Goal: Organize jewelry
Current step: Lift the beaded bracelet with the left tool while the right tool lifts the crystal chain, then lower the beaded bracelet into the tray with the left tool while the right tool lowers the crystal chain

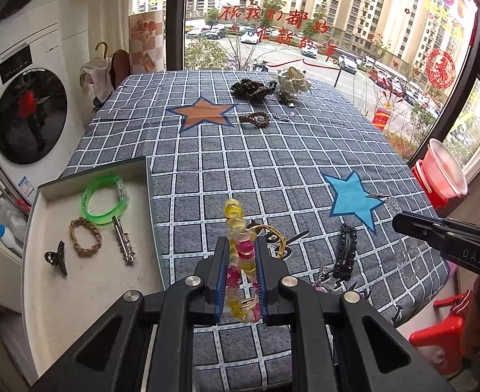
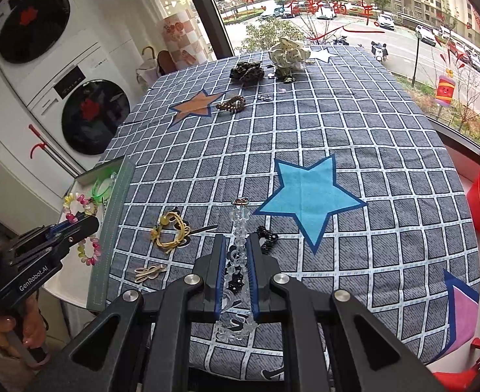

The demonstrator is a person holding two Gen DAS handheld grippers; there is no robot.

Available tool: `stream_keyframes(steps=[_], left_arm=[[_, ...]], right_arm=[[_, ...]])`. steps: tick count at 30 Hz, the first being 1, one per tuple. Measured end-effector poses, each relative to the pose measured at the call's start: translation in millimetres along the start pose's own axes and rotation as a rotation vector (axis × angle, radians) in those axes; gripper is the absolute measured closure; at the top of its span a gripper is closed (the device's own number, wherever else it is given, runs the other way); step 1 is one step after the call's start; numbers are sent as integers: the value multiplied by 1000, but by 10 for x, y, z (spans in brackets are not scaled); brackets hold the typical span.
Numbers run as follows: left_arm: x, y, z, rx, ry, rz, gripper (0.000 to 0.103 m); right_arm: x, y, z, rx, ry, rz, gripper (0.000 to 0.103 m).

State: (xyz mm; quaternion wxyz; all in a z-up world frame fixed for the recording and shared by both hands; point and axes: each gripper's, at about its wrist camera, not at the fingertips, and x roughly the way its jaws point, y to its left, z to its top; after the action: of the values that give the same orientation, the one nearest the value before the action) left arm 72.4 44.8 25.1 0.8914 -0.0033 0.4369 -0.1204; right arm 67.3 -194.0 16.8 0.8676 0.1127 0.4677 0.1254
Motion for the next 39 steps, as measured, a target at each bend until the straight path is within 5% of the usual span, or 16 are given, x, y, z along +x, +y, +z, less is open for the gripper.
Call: stream_keyframes(steps=[11,23,39], left_arm=[[-329,810,-256,-102,-27,93,80],[-249,1446,-556,-173,51,141,80],[216,1770,-618,-224,175,138,80]], right_arm=[[230,1101,118,-170,28,129,89],[740,2100,59,-287,128,241,89],[1440,2448,-103,-319,275,258,89]])
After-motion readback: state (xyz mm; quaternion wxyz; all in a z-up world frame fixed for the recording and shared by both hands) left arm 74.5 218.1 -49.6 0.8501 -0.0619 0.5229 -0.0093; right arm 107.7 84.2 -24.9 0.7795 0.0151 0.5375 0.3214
